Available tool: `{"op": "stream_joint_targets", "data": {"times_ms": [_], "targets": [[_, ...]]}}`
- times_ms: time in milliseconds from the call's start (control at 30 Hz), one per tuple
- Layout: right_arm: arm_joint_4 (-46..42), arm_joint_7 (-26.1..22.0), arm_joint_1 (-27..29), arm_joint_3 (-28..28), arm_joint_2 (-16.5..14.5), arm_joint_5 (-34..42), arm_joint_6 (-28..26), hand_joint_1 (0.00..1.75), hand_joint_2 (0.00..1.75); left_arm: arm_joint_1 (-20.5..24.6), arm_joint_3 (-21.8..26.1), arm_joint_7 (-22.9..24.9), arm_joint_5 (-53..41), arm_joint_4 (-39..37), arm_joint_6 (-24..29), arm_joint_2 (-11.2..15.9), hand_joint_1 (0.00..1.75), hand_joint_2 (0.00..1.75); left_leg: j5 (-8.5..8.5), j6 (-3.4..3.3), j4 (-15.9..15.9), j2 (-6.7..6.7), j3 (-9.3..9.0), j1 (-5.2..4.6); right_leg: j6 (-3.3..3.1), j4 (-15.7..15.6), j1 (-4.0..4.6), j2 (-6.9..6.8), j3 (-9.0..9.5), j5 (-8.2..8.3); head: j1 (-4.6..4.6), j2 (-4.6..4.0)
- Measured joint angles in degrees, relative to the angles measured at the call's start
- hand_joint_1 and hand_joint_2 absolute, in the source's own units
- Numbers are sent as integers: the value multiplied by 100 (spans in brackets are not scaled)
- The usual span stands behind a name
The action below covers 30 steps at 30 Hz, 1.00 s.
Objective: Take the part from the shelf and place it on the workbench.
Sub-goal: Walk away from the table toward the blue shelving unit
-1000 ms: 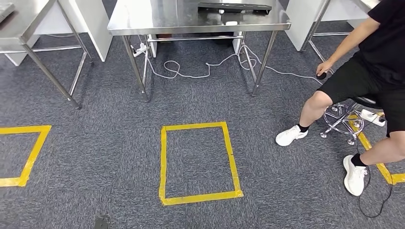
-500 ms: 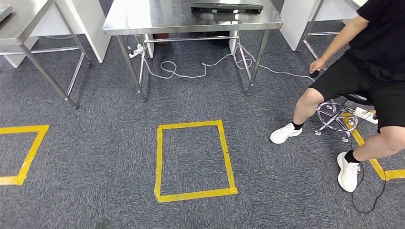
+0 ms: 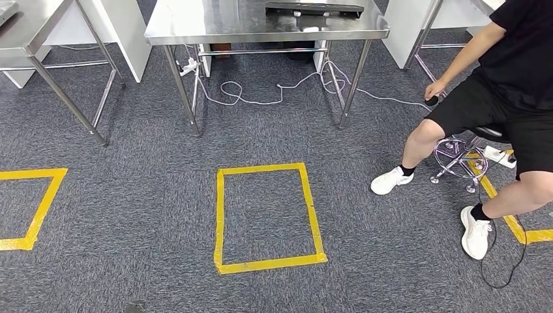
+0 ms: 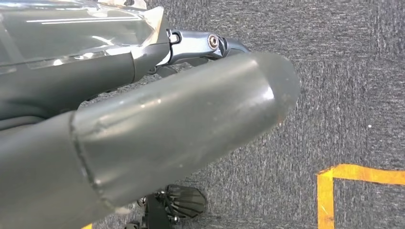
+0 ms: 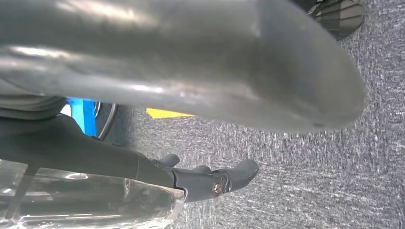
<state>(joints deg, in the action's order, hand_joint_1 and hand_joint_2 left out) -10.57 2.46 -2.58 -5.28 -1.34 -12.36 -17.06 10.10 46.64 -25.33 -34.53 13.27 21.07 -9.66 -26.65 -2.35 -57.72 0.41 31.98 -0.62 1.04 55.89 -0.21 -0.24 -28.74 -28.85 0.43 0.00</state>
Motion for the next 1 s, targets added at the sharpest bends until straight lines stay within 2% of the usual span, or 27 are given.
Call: {"op": "stream_joint_targets", "data": {"times_ms": [67, 100, 133, 200, 233, 267, 300, 333, 367, 400, 433, 467, 500, 567, 600, 667, 733, 767, 800, 833, 867, 900, 933, 967, 1000], "targets": [[0, 28, -3, 0, 5, -1, 1, 0, 0, 2, -1, 5, 0, 0, 6, -8, 0, 0, 42, -57, 53, 21, -10, 23, 39, 18, 7, 5, -7, -6, -1, 0], [0, 40, -5, -1, 9, -2, 1, 0, 0, 4, -2, 10, 0, 0, 8, -14, 0, 0, 69, -89, 93, 41, -17, 43, 46, 111, 11, 9, -49, -62, 4, 0], [1, 49, -6, 0, 14, -3, 3, 0, 0, 5, -3, 17, 0, 0, 8, -19, 0, 0, 95, -118, 131, 70, -21, 66, 39, 322, 12, 11, -152, -177, 17, 0], [2, 52, -1, 1, 19, -11, 21, 0, 0, 2, -3, 26, 0, -1, 3, -27, 0, 0, 114, -142, 152, 133, -3, 81, 9, 1059, -15, 14, -536, -512, 41, 0], [2, 51, 5, 1, 22, -16, 35, 0, 0, -2, -3, 28, 0, -2, -1, -31, 0, 0, 115, -142, 150, 169, 8, 81, 16, 1432, -34, 14, -731, -645, 48, 0], [2, 51, 15, 0, 28, -20, 48, 0, 0, -7, -2, 28, 0, -2, -3, -35, 0, 0, 115, -139, 148, 205, 13, 82, 49, 1654, -53, 13, -849, -697, 48, 0], [2, 51, 25, 0, 38, -22, 57, 0, 0, -11, -2, 29, 0, -2, -2, -39, 0, 0, 115, -130, 146, 242, 15, 87, 107, 1655, -73, 9, -856, -654, 50, 0], [2, 51, 33, -1, 50, -25, 62, 0, 0, -14, -2, 30, 0, -2, 2, -44, 0, 0, 112, -112, 143, 281, 11, 96, 180, 1409, -97, -13, -738, -520, 50, 0], [2, 51, 35, -1, 65, -26, 64, 0, 0, -16, -3, 30, -1, -3, 9, -52, 0, 0, 106, -84, 135, 321, 3, 106, 254, 986, -123, -81, -532, -338, 51, 0], [2, 52, 29, 0, 68, -27, 68, 0, 0, -17, -4, 31, -3, -2, 20, -56, 0, 0, 92, -44, 120, 363, -7, 101, 294, 576, -138, -201, -345, -167, 59, 0], [2, 57, 19, 0, 73, -27, 72, 0, 0, -17, -7, 31, -10, -3, 34, -61, 0, 0, 74, 5, 105, 404, -20, 94, 290, 262, -140, -287, -204, -36, 62, 0], [2, 63, 10, 0, 71, -26, 75, 0, 0, -16, -11, 33, -17, -3, 46, -64, 0, 0, 56, 52, 92, 445, -33, 84, 248, 95, -133, -345, -142, 37, 55, 0], [2, 70, 5, 0, 68, -26, 79, 0, 0, -14, -20, 38, -25, -3, 56, -67, 0, 0, 43, 93, 88, 486, -49, 79, 184, 68, -114, -343, -150, 62, 45, 0], [3, 81, 10, -1, 70, -26, 79, 0, 0, -12, -45, 57, -33, -4, 67, -79, 0, 0, 30, 160, 91, 571, -76, 109, 73, 62, -109, -219, -157, 88, 19, 0], [3, 84, 12, -1, 72, -27, 79, 0, 0, -12, -55, 66, -35, -4, 70, -84, 0, 0, 25, 183, 91, 597, -81, 124, 41, 57, -115, -178, -150, 100, 18, 0], [4, 86, 13, -1, 71, -27, 78, 0, 0, -12, -61, 72, -35, -4, 74, -88, 0, 0, 13, 208, 83, 610, -77, 138, 9, 51, -139, -140, -134, 118, 16, 0], [4, 86, 13, -1, 71, -27, 78, 0, 0, -11, -61, 73, -35, -4, 75, -88, 0, 0, 4, 214, 76, 592, -74, 146, 4, 50, -149, -134, -118, 121, 15, 0], [4, 86, 11, 0, 72, -30, 78, 0, 0, -11, -61, 75, -35, -4, 80, -88, 0, 0, -90, 227, -28, 485, -37, 156, -13, 51, -152, -111, -116, 131, 9, 0], [4, 87, 9, 1, 71, -39, 78, 0, 0, -19, -61, 82, -33, -5, 87, -88, 0, 0, -305, 243, -368, 331, 103, 165, -35, 52, -147, -55, -122, 144, 1, 0], [4, 89, 13, 1, 69, -53, 79, 0, 0, -37, -61, 88, -28, -7, 95, -88, 0, 0, -452, 238, -731, 170, 262, 171, -55, 55, -124, 70, -129, 156, -6, 0], [4, 91, 17, 2, 67, -68, 79, 0, 0, -56, -61, 95, -22, -8, 103, -88, 0, 0, -523, 220, -965, 0, 363, 174, -74, 58, -95, 214, -135, 167, -14, 0], [4, 92, 20, 2, 63, -80, 79, 0, 0, -74, -61, 99, -17, -9, 107, -87, 0, 0, -441, 181, -966, -116, 366, 173, -78, 59, -70, 357, -128, 170, -17, 0], [4, 92, 23, 2, 56, -86, 79, 0, 0, -85, -61, 100, -13, -10, 110, -82, 0, 0, -241, 120, -668, -274, 232, 177, -77, 60, -56, 482, -122, 170, -14, 0], [4, 92, 11, 3, 53, -87, 79, 0, 0, -88, -62, 99, -12, -10, 110, -77, 0, 0, -106, 80, -316, -420, 76, 181, -71, 66, -39, 551, -131, 171, -6, 0], [4, 92, 0, 3, 49, -88, 80, 0, 0, -88, -63, 99, -11, -10, 111, -72, 0, 0, -48, 54, -95, -533, -19, 177, -56, 70, -42, 616, -158, 177, -9, 0]]}}
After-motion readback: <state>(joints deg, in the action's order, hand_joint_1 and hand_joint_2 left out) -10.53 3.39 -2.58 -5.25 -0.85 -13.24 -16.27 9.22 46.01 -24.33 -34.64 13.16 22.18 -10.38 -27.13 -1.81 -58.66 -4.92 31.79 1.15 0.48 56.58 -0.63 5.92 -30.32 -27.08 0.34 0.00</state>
